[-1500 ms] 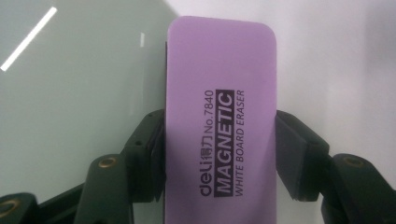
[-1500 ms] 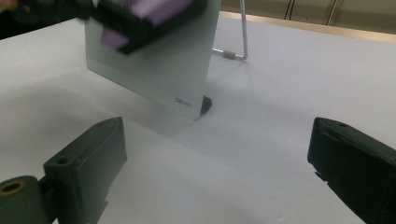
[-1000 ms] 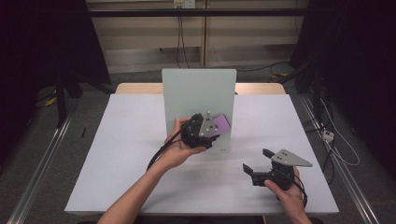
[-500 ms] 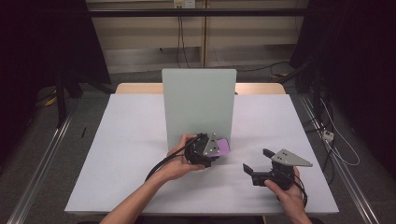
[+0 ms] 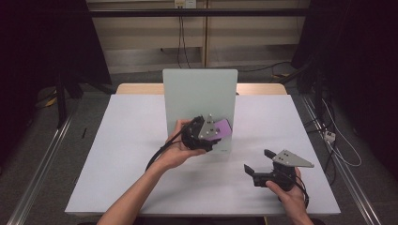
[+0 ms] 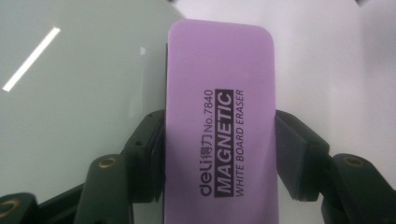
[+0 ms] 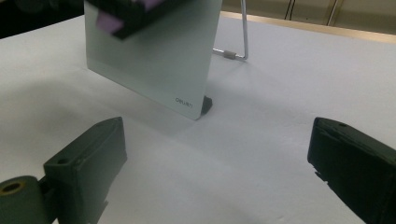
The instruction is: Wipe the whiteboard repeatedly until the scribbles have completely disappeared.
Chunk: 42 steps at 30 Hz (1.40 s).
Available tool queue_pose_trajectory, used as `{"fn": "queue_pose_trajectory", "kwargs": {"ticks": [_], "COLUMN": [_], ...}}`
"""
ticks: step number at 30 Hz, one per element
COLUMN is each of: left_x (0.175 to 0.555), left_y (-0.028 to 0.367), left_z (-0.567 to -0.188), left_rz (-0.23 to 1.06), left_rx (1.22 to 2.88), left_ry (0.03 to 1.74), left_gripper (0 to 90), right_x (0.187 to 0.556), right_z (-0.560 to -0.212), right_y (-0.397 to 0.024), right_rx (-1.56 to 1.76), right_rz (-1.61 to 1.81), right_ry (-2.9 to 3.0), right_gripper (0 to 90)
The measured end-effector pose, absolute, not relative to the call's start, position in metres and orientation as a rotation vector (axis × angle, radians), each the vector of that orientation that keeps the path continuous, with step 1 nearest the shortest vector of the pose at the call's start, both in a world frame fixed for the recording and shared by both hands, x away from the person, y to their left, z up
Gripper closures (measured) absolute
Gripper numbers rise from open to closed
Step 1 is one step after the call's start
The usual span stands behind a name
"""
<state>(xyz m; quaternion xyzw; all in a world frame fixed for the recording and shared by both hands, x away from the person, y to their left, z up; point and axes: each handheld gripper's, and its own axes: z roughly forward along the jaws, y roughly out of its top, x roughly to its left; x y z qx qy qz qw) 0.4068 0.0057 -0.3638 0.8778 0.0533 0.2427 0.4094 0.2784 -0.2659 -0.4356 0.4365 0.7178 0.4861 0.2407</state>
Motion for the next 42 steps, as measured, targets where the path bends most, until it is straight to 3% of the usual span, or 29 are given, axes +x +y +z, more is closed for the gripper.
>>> {"fn": "queue_pose_trajectory", "kwargs": {"ticks": [5,17,26,42], "left_x": [0.41,0.39,0.386,0.391], "left_y": [0.011,-0.013,-0.017,0.0], "left_z": [-0.358,-0.405,-0.418,-0.394], "left_rz": [0.623,0.548,0.496,0.533], "left_rx": [2.194,2.326,2.388,2.31], "left_ry": [0.155,0.079,0.07,0.153], "left_gripper": [40.8,40.8,40.8,40.8], "right_x": [0.278,0.278,0.278,0.279], "right_z": [-0.436,-0.436,-0.436,-0.436], "right_y": [-0.266,-0.266,-0.266,-0.265], "right_rx": [1.195,1.194,1.196,1.194], "right_rz": [1.33,1.329,1.329,1.331], "right_ry": [1.963,1.963,1.964,1.965], "right_gripper": [4.4,4.4,4.4,4.4]}}
